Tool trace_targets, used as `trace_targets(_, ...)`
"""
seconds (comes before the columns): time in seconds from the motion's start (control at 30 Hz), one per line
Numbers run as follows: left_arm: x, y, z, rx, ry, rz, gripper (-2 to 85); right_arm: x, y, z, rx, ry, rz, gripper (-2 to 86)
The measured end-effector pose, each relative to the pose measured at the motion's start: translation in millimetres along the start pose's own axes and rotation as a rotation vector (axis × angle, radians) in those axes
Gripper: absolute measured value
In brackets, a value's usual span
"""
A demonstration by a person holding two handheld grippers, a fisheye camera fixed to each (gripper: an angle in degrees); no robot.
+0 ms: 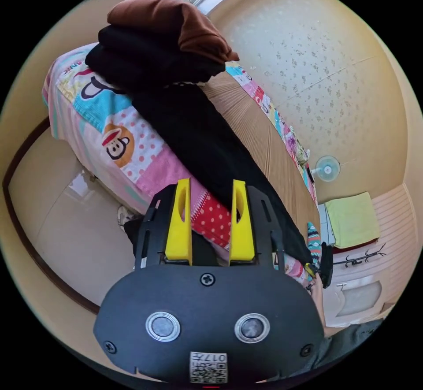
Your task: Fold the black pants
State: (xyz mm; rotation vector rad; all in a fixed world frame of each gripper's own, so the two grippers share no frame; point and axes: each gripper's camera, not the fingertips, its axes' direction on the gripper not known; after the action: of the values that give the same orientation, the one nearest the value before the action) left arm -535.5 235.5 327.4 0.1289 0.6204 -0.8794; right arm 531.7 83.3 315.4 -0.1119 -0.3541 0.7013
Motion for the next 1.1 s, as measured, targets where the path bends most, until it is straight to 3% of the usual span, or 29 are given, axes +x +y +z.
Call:
trace_targets(0.13, -34, -27, 10, 0.119, 0.015, -0.102, 14.1, 3, 23, -17, 0.039, 0.038, 0.0, 1.4)
trace_targets(0.27, -43, -35, 48, 0.031, 0.027, -0.136, 13.2, 9, 37, -15, -0.028, 0.008, 0.032, 1.2)
trace_targets(0.43, -20, -15, 37, 0.109, 0.187, -0.171, 5.1, 13, 55, -15, -0.026, -0.04, 0.05, 0.9)
trace_targets(0.6, 94, -2, 11, 0.189, 0.261, 0.098, 4.8, -1, 61, -7, -0.064, -0.048, -0.009, 0.8)
trace_targets(0.77, 231, 76, 43, 0.143, 0.356, 0.425, 5.6, -20, 65, 2, -0.07, -0.08, -0.077, 0.9)
trace_targets(0.87, 280, 149, 89, 0.079, 0.384, 0.589, 6.3, -26, 73, 17, -0.123, -0.063, -0.111, 0.9)
trace_targets(0.97, 305, 216, 155, -0.12, 0.359, 0.731, 6.5, -29, 86, 30, -0.158, -0.054, -0.133, 1.2)
trace_targets(1.03, 314, 251, 214, -0.437, 0.337, 0.798, 7.4, -31, 94, 39, -0.18, -0.079, -0.157, 1.7)
trace_targets(1.1, 308, 264, 240, -0.596, 0.387, 0.76, 9.6, -36, 100, 44, -0.185, -0.102, -0.18, 2.2)
